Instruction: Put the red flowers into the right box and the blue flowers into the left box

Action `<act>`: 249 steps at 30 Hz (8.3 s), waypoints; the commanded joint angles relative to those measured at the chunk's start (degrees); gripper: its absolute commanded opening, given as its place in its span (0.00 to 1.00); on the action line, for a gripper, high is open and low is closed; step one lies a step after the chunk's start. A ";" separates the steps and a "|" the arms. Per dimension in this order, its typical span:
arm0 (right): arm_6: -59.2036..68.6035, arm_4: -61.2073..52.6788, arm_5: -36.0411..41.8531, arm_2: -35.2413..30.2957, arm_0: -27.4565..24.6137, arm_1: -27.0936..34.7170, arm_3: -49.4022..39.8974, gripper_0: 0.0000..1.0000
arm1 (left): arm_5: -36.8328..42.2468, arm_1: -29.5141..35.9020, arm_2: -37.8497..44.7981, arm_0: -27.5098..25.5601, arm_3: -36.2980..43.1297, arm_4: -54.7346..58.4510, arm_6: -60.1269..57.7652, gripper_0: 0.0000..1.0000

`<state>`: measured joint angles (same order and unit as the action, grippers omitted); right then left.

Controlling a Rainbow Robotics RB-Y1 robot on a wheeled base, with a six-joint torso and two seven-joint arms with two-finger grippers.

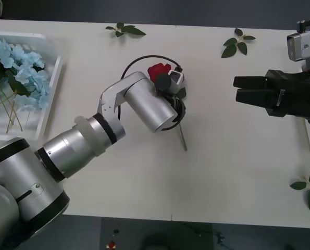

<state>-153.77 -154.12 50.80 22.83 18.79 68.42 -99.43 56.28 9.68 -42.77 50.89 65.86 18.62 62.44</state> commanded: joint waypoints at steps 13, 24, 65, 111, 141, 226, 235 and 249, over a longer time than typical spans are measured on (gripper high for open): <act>-1.23 -0.48 0.26 -0.77 0.81 -0.30 -0.68 1.00 | -1.08 -4.94 -4.34 2.63 -5.22 1.16 0.14 0.98; -1.23 -0.48 0.26 -1.03 0.81 -0.13 -0.68 1.00 | -1.43 -5.02 -6.27 2.55 -6.62 0.89 1.37 0.37; -1.23 -0.48 0.35 -1.29 0.72 -0.04 -0.68 1.00 | 3.66 39.18 1.02 -28.65 47.16 3.27 3.83 0.00; -1.23 -0.48 0.79 -1.29 0.72 0.14 -0.68 1.00 | 6.56 20.64 9.37 -18.81 25.72 -7.28 4.53 1.00; -1.23 -0.48 0.70 -1.29 0.72 0.31 -0.68 1.00 | 6.12 18.79 7.18 -18.81 20.80 -4.82 5.32 0.00; -1.23 6.90 3.25 2.13 0.99 -7.68 0.64 1.00 | -17.78 -6.26 30.91 -27.07 37.14 73.14 61.75 0.00; -1.23 9.01 1.14 2.40 1.43 -8.83 0.73 1.00 | -17.87 -6.34 30.12 -26.63 35.65 72.88 62.54 0.00; -1.23 9.10 -6.06 9.69 6.61 -10.41 1.43 1.00 | -17.87 -6.34 29.85 -24.52 33.81 71.65 62.72 0.00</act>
<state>-153.77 -145.08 45.19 33.12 23.88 59.48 -98.23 38.98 3.80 -11.67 23.55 98.99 90.44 122.44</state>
